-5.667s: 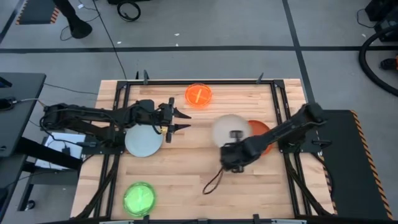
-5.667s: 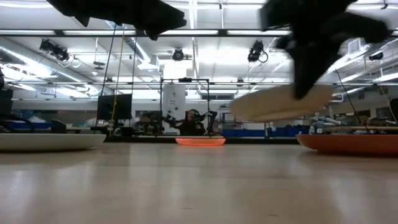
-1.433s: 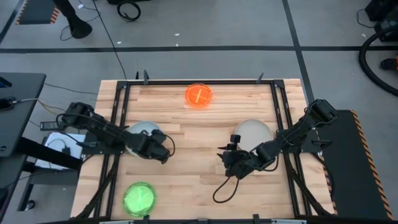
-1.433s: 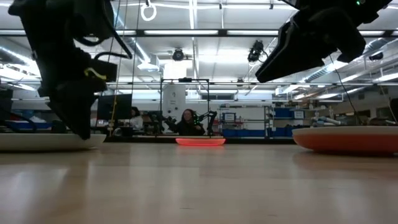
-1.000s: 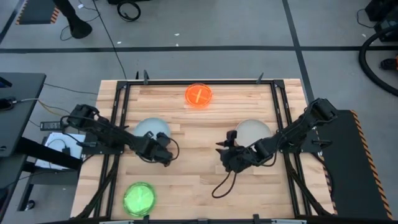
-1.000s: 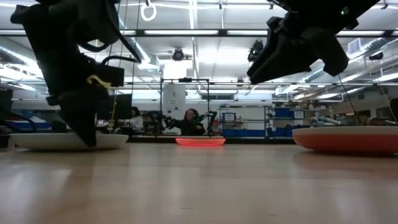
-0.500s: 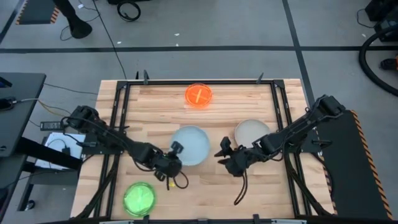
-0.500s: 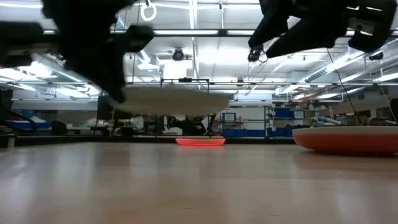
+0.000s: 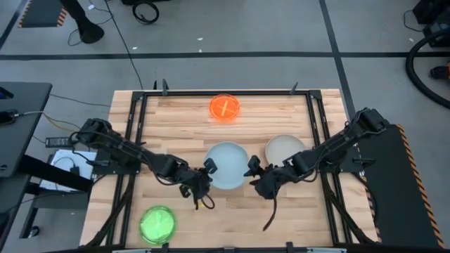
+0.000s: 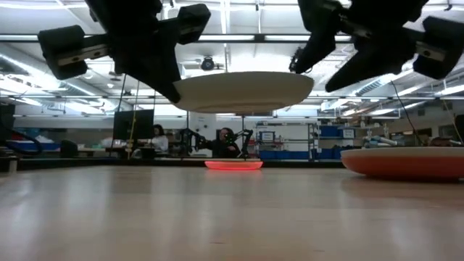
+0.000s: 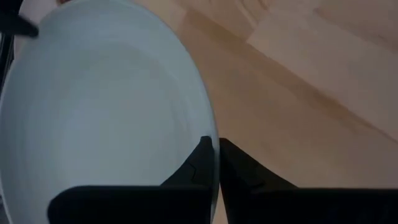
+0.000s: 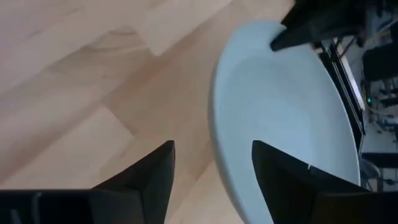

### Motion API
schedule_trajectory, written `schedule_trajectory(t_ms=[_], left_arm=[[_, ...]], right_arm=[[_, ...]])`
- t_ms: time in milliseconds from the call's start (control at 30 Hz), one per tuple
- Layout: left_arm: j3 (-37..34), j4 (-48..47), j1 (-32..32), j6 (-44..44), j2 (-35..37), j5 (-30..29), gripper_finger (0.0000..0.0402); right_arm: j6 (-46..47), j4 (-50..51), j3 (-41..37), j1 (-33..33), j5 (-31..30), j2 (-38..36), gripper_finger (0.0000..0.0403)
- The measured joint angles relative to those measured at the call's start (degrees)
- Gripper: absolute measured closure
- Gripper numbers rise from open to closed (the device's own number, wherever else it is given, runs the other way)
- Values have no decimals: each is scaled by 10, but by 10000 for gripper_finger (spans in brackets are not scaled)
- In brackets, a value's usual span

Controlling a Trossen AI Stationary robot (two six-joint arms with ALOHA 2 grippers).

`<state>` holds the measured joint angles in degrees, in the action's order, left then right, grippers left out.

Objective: Stack plastic plates
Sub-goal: Stack the gray plate on top of the light brown plate

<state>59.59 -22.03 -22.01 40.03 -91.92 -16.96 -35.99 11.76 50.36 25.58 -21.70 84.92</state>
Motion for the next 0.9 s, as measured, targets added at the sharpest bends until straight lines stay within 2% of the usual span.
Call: schedule_trajectory(t_ms=[267,400,633,767,900], left_arm=[[0,2,13,15,0,49,383],[0,23,13,16,0,51,383],[0,21,14,-9,0,42,381],[0,22,13,-40,0,21,364],[1,32,14,-82,1,18,309]], right_arm=[[6,22,0,-38,11,2,233],[0,44,0,-56,51,2,283],[-39,51,0,-50,68,4,381],[-52,51,0,-46,63,4,384],[-61,46,0,-47,43,3,381]])
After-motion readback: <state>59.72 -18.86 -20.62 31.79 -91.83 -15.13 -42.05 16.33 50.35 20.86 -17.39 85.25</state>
